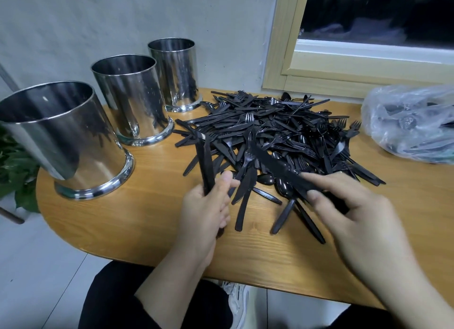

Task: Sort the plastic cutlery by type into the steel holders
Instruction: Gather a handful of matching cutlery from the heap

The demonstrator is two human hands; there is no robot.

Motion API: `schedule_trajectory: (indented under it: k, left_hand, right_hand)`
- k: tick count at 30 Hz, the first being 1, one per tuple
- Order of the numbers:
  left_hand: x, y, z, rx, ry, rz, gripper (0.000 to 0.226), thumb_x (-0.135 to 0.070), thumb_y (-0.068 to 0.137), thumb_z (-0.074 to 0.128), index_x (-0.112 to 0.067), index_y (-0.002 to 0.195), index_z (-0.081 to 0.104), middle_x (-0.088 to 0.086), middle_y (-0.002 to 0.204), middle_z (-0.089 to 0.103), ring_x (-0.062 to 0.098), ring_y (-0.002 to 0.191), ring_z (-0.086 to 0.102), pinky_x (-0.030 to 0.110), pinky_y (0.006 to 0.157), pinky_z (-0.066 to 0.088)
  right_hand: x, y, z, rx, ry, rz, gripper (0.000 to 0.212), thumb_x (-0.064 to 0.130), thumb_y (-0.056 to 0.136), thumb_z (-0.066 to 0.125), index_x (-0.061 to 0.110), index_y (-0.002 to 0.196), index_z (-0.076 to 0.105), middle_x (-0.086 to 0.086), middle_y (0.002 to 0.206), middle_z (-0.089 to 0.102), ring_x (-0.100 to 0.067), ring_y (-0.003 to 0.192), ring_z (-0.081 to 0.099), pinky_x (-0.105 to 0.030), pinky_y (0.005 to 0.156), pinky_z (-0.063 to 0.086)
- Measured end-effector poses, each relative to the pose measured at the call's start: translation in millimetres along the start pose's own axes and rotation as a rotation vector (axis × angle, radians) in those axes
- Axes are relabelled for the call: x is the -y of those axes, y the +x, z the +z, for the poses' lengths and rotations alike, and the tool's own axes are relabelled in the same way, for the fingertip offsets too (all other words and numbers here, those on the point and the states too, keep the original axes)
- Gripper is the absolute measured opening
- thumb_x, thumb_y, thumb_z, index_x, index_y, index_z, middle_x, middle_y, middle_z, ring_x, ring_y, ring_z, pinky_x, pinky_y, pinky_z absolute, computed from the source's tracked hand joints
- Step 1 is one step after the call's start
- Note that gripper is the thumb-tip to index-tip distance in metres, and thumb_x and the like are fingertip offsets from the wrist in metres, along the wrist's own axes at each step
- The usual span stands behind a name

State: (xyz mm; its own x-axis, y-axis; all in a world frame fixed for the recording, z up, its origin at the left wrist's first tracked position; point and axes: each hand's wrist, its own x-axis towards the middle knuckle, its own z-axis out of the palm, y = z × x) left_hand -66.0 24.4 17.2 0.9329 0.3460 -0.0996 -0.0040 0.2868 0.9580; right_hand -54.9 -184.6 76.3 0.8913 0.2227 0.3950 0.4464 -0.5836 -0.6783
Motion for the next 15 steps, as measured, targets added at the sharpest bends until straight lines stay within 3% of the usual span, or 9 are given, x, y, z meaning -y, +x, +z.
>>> schedule_trajectory:
  k: [2, 5, 7, 10, 15]
  left_hand:
    - [4.7, -10.1, 16.1, 0.050, -0.088, -0.050, 0.055, -0.054, 0.077, 0.072, -0.003, 0.095, 0.069, -0.003, 0.060, 0.036, 0.010, 0.048, 0.032, 0.024, 0.046, 0.031]
    - [8.4, -17.2, 32.8, 0.066, -0.228, -0.091, 0.045, -0.052, 0.072, 0.074, -0.011, 0.091, 0.073, -0.004, 0.061, 0.037, 0.010, 0.049, 0.033, 0.025, 0.048, 0.028]
    - [7.7, -16.1, 33.7, 0.049, -0.215, -0.082, 0.026, -0.047, 0.076, 0.074, -0.022, 0.072, 0.073, -0.003, 0.059, 0.041, 0.011, 0.049, 0.035, 0.027, 0.049, 0.028]
    - [4.9, -11.0, 24.9, -0.034, -0.169, -0.080, 0.033, -0.041, 0.090, 0.068, -0.025, 0.062, 0.065, -0.003, 0.064, 0.050, 0.011, 0.052, 0.040, 0.029, 0.053, 0.030]
    - [-20.6, 2.4, 4.3, -0.263, -0.024, 0.204, 0.035, -0.032, 0.105, 0.053, -0.014, 0.075, 0.059, -0.004, 0.063, 0.063, 0.017, 0.064, 0.064, 0.039, 0.077, 0.052]
  right_hand:
    - [3.0, -10.8, 23.4, 0.002, 0.063, -0.089, 0.026, 0.016, 0.092, 0.064, 0.024, 0.114, 0.074, 0.019, 0.099, 0.066, 0.002, 0.099, 0.062, -0.004, 0.083, 0.038]
    - [0.7, -20.5, 52.6, 0.053, 0.157, -0.138, 0.036, 0.014, 0.090, 0.065, 0.027, 0.124, 0.070, 0.022, 0.108, 0.066, -0.001, 0.104, 0.064, -0.009, 0.088, 0.042]
    - [-7.2, -22.1, 59.8, 0.092, 0.173, -0.148, 0.037, 0.017, 0.090, 0.067, 0.027, 0.125, 0.070, 0.024, 0.111, 0.065, -0.002, 0.107, 0.064, -0.012, 0.091, 0.044]
    - [-23.8, -20.7, 54.1, 0.082, 0.127, -0.132, 0.027, 0.030, 0.091, 0.069, 0.021, 0.116, 0.074, 0.020, 0.108, 0.066, -0.001, 0.102, 0.063, -0.011, 0.087, 0.044]
    - [-58.8, -18.3, 29.5, -0.096, -0.137, 0.063, 0.014, 0.033, 0.086, 0.074, 0.021, 0.095, 0.074, 0.013, 0.086, 0.061, -0.003, 0.081, 0.056, -0.011, 0.073, 0.039]
